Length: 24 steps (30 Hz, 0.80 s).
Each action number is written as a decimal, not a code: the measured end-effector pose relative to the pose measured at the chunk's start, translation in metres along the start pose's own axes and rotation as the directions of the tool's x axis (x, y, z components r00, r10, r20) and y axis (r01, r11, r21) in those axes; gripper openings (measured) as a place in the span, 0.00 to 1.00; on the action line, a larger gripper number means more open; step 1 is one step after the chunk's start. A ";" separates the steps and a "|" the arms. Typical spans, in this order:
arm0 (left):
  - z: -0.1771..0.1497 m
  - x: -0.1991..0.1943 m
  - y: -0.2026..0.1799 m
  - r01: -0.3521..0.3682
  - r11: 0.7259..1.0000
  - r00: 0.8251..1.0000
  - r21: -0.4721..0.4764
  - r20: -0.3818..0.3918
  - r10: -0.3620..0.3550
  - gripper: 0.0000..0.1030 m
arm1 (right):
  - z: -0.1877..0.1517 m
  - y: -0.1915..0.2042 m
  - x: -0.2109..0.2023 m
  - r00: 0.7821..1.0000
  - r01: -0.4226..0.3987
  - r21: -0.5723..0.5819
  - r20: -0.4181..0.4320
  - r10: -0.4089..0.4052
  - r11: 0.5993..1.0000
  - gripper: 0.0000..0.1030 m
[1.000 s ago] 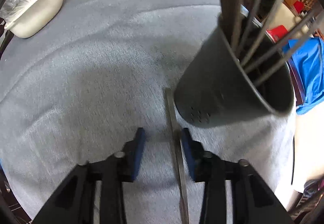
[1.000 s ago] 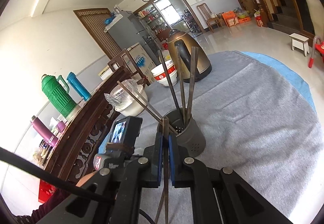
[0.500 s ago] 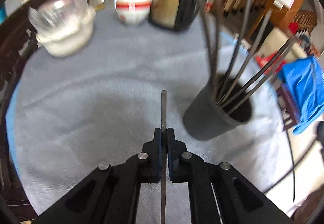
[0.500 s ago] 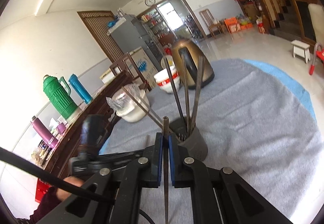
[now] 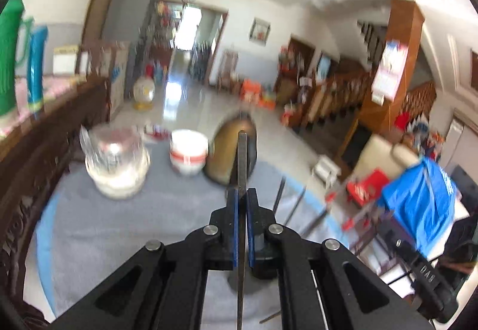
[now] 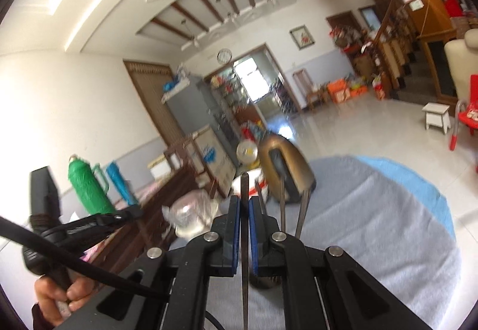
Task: Organize utensils
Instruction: 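Open both tools to drop the chopsticks into the gray cup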
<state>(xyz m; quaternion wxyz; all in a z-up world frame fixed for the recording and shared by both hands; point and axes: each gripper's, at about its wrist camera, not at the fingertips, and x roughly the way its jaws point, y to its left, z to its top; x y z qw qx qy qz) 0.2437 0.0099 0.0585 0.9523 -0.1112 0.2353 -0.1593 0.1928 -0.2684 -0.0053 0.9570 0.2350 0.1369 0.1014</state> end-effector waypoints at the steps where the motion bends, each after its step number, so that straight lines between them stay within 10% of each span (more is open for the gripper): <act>1: 0.004 -0.004 -0.001 -0.006 1.000 0.999 -0.005 0.035 0.006 0.05 | 0.004 0.001 0.000 1.000 0.009 -0.002 0.026 -0.009 1.000 0.06; 11: 0.021 0.012 -0.035 -0.082 0.996 0.918 -0.047 0.385 0.094 0.05 | 0.023 0.011 0.008 0.949 0.171 -0.009 0.269 -0.163 0.985 0.06; 24: -0.038 0.107 -0.016 -0.124 0.988 0.983 -0.091 0.123 0.135 0.05 | -0.010 0.008 0.051 0.980 0.192 -0.088 0.062 -0.187 0.977 0.06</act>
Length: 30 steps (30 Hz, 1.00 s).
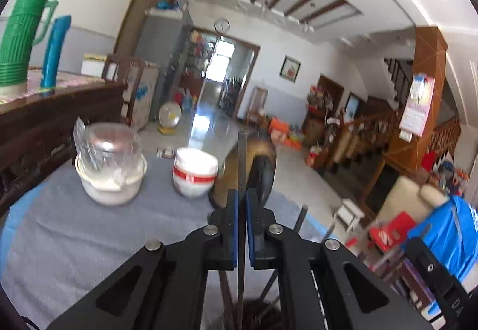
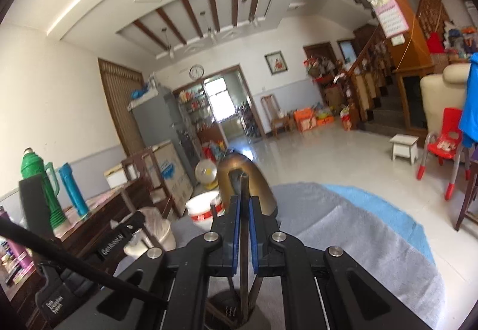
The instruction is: Organize utensils
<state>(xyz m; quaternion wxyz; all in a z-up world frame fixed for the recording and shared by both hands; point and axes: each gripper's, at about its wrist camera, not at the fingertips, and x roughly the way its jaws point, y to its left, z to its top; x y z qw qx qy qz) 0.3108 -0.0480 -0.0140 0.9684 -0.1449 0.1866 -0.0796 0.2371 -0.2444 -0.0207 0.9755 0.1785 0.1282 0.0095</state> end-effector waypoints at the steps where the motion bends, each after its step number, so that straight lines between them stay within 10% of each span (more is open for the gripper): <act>1: -0.002 0.001 0.001 0.011 1.000 1.000 0.010 -0.018 -0.011 0.05 | -0.003 -0.003 0.000 1.000 -0.005 0.004 -0.017 0.005 1.000 0.07; 7: -0.018 -0.013 0.003 0.066 0.996 0.989 0.055 -0.136 -0.058 0.11 | -0.013 -0.029 -0.004 0.992 -0.046 0.067 -0.117 0.053 0.997 0.08; 9: -0.021 -0.021 0.007 0.074 0.995 0.982 0.066 -0.180 -0.061 0.45 | -0.015 -0.037 -0.004 0.987 -0.055 0.098 -0.144 0.069 0.994 0.09; 14: -0.031 -0.043 0.018 0.044 0.991 0.967 0.126 -0.255 -0.011 0.71 | -0.021 -0.064 -0.023 0.975 -0.097 0.187 -0.178 0.131 0.978 0.29; 16: -0.038 -0.055 0.022 0.002 0.985 0.960 0.170 -0.275 0.045 0.73 | -0.025 -0.070 -0.032 0.973 -0.107 0.204 -0.179 0.145 0.973 0.65; 30: -0.046 -0.121 0.014 -0.260 0.897 0.933 0.358 -0.149 0.329 0.89 | -0.051 -0.047 -0.078 0.972 -0.107 0.085 -0.200 0.123 0.991 0.65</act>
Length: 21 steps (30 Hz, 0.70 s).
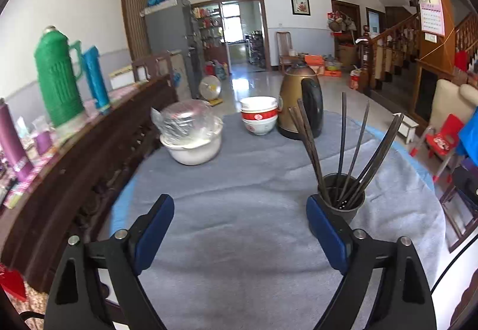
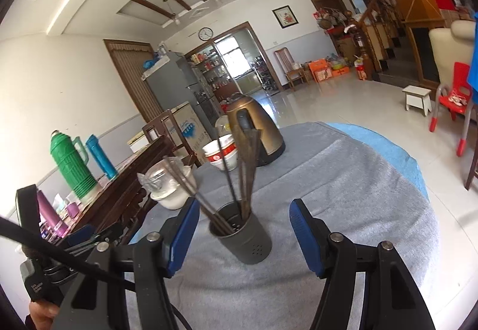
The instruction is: Organize utensils
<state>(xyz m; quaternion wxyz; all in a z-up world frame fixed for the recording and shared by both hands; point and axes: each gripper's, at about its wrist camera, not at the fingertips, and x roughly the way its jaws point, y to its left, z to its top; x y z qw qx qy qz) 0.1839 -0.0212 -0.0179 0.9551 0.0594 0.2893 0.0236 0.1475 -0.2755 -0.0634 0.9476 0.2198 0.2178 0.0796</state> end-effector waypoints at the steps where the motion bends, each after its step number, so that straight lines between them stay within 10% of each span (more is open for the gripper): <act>1: -0.001 -0.005 0.000 -0.009 1.000 1.000 0.005 0.008 0.009 0.90 | -0.002 0.003 -0.003 1.000 -0.006 -0.004 0.000 0.006 1.000 0.65; 21: -0.029 -0.116 -0.017 -0.149 0.986 0.980 0.072 0.141 0.138 0.97 | -0.050 0.027 -0.075 0.996 -0.088 -0.023 -0.007 0.088 0.996 0.65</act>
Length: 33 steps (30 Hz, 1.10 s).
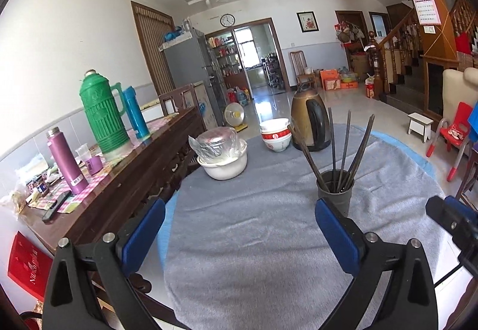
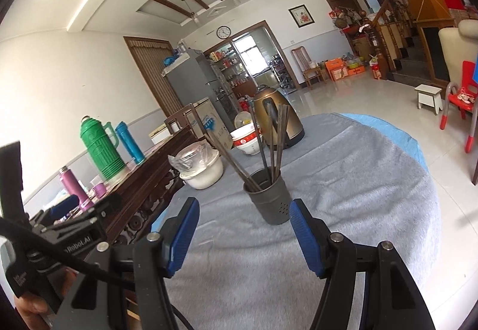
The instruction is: Organize utensils
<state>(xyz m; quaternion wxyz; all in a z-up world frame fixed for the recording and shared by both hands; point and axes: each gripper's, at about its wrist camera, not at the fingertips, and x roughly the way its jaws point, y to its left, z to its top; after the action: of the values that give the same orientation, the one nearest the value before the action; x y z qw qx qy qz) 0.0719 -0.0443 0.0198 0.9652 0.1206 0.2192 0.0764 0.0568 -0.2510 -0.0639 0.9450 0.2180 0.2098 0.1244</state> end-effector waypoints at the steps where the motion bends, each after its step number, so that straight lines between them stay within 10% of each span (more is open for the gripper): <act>1: 0.001 -0.004 0.001 -0.003 1.000 1.000 0.000 0.005 0.003 0.97 | -0.001 0.001 -0.003 1.000 -0.003 -0.003 0.003 0.004 1.000 0.65; 33: -0.021 -0.041 0.060 -0.039 0.997 0.999 -0.064 -0.015 0.038 1.00 | -0.029 0.058 -0.017 0.994 0.110 -0.090 -0.001 -0.111 0.990 0.65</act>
<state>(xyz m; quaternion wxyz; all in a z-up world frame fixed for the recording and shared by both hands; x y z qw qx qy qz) 0.0207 0.0090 0.0340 0.9654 0.0931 0.2209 0.1027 0.0204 -0.1955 -0.0554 0.9586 0.1629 0.2187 0.0818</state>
